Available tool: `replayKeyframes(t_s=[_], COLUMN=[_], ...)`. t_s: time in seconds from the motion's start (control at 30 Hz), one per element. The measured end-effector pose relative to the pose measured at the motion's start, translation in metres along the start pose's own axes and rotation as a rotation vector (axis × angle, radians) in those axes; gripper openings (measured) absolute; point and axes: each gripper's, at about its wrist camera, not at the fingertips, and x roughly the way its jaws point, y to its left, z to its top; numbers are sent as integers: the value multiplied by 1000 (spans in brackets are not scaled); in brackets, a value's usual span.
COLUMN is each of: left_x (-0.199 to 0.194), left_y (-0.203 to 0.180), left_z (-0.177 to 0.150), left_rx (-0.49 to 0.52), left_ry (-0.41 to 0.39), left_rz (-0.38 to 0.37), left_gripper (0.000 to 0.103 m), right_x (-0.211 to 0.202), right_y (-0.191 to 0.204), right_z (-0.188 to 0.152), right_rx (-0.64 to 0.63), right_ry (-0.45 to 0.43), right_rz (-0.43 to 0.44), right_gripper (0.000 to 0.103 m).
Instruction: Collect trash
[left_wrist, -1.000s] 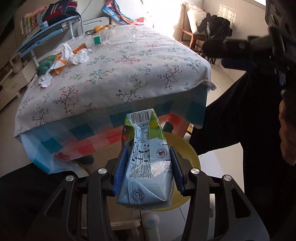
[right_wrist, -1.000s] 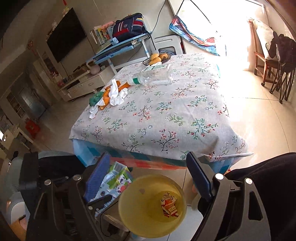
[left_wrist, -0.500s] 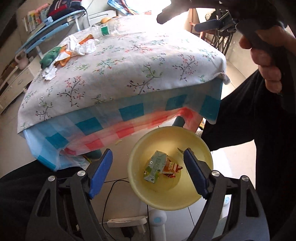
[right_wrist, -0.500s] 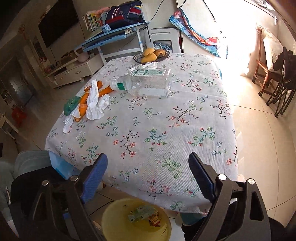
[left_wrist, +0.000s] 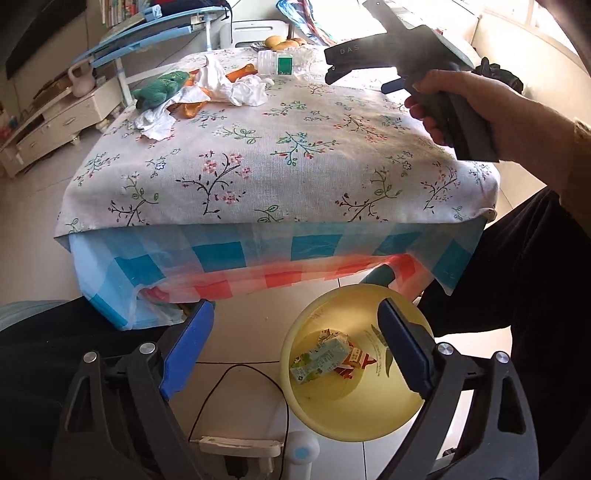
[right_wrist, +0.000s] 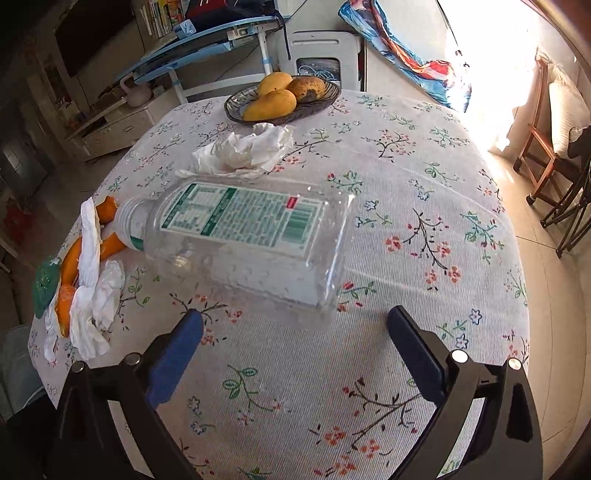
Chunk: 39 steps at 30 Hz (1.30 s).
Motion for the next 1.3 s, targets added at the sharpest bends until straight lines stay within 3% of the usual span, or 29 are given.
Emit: replayKeyframes(t_s=[0.1,0.23,0.43,0.63,0.83,1.3], left_x=[1,-1,-15,-6,-8,-29], left_y=[0,-5,-7,-10,-28,-19], left_z=[-1,-2,-7,-15,-22,-13], left_rx=[15,60,115,147,249,208], left_ry=[-2,-19,-64,7,-15,-78], left_rz=[25,60,96,104,149,110], left_gripper=[89,90,91,93,93,93], right_x=[12,17,17,19,18,19], right_y=[6,3,3,3,4,4], right_z=[9,18,19,23,22,22], right_rx=[-81,-41,-32,-32,-32,-32], right_ry=[-25,-36,-35,-33,-33,-34], right_rz=[-79,-97,-100,-100,-100,-100], right_gripper=[96,97,97,97,97,97])
